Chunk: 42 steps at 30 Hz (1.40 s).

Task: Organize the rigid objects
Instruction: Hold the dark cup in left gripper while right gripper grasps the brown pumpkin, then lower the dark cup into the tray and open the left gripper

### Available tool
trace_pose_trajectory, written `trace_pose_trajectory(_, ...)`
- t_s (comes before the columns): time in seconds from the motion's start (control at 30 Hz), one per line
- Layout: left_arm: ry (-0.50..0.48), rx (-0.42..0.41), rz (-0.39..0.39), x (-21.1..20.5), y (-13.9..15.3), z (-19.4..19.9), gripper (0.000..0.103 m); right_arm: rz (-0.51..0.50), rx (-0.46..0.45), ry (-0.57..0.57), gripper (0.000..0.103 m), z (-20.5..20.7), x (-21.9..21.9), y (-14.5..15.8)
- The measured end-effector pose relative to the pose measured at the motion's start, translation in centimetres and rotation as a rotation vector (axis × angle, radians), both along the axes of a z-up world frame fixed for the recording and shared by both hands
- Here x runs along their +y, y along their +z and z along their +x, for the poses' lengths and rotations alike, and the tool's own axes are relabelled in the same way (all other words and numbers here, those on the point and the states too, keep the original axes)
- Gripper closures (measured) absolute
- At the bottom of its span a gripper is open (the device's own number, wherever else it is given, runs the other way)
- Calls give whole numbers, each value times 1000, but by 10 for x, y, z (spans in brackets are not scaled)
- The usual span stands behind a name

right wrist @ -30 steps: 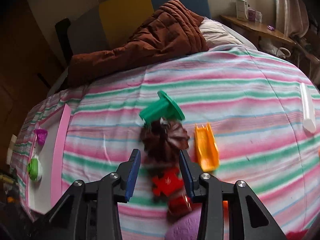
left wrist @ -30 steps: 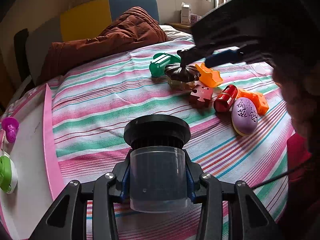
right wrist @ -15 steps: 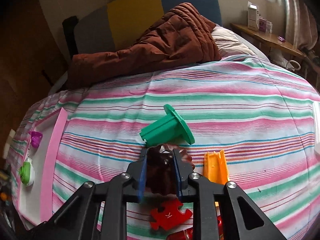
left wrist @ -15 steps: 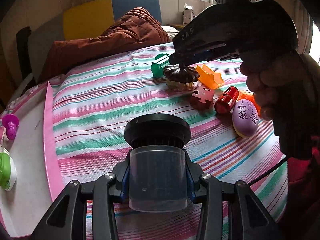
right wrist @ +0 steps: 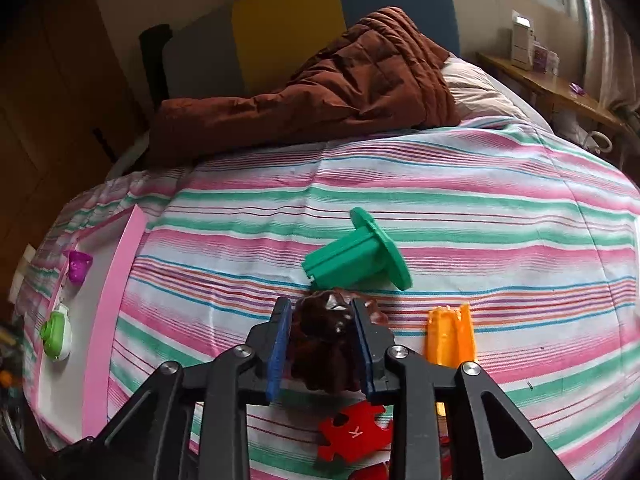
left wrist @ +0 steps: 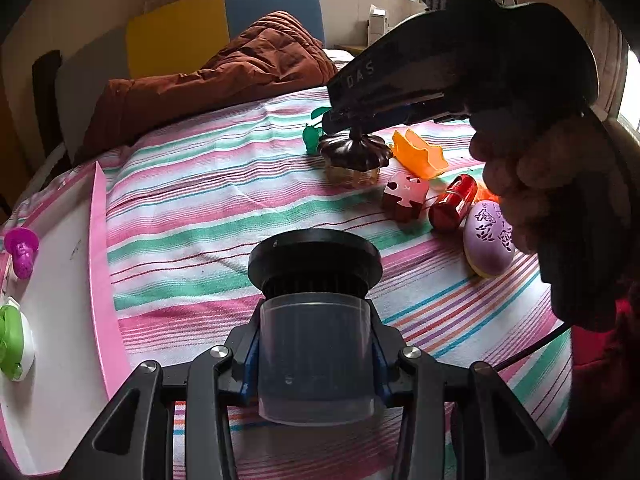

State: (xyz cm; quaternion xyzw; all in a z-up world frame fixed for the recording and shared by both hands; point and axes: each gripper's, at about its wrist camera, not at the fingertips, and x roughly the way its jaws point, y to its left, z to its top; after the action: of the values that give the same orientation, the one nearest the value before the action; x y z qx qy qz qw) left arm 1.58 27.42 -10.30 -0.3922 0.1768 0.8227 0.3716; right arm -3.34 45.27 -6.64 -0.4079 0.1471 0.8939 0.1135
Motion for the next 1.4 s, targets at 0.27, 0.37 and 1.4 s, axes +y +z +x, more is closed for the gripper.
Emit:
trace_pose_trajectory(0.27,34,-7,14,-10,17,2,60,56,-22,3,80,-2,-4,1)
trace_pose_trajectory(0.37,38,9,34,-18,32,7,60,62,-21,22,80,-1,-9,1)
trace_pose_trajectory(1.4,499,-164,159,-162,81,-167,60,93,-45,103,80,-5,-34,1)
